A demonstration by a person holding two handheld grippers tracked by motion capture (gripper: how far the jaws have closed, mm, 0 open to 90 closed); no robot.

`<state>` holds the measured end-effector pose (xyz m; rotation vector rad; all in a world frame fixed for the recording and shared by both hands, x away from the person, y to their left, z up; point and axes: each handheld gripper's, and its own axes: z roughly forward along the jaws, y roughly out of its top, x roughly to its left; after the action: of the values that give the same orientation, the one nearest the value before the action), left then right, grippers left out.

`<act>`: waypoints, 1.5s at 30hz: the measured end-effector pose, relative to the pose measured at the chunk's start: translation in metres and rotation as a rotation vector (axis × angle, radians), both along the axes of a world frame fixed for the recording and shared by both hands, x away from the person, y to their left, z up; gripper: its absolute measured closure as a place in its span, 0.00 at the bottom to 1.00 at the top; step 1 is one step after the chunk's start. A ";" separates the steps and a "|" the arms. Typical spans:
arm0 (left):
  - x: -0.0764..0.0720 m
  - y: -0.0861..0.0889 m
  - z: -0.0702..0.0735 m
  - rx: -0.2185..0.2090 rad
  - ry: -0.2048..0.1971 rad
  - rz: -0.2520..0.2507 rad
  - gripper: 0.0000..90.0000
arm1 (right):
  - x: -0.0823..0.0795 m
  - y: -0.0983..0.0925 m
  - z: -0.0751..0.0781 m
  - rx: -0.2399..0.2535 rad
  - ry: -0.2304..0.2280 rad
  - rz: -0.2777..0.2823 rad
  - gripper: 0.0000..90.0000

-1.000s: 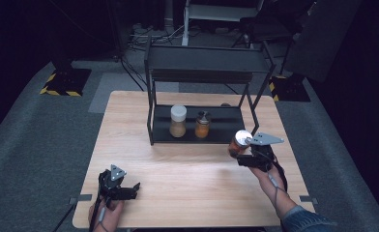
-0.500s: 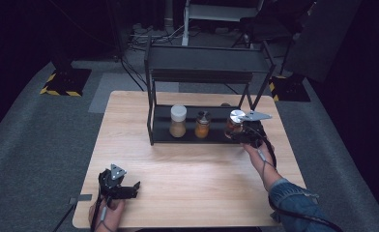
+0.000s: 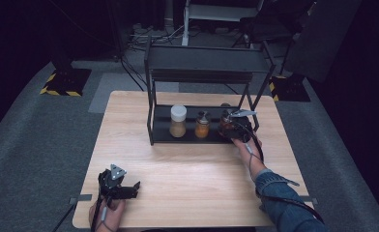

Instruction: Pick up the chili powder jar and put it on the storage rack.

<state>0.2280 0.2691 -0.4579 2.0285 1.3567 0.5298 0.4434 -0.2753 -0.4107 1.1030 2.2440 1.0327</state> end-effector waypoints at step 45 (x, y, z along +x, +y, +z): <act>0.000 -0.001 0.000 0.000 0.002 0.004 0.02 | -0.127 -0.080 0.028 0.129 -0.105 0.171 0.15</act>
<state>0.2279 0.2684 -0.4577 2.0275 1.3616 0.5301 0.3160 -0.3551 -0.3824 0.8958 2.2440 1.2899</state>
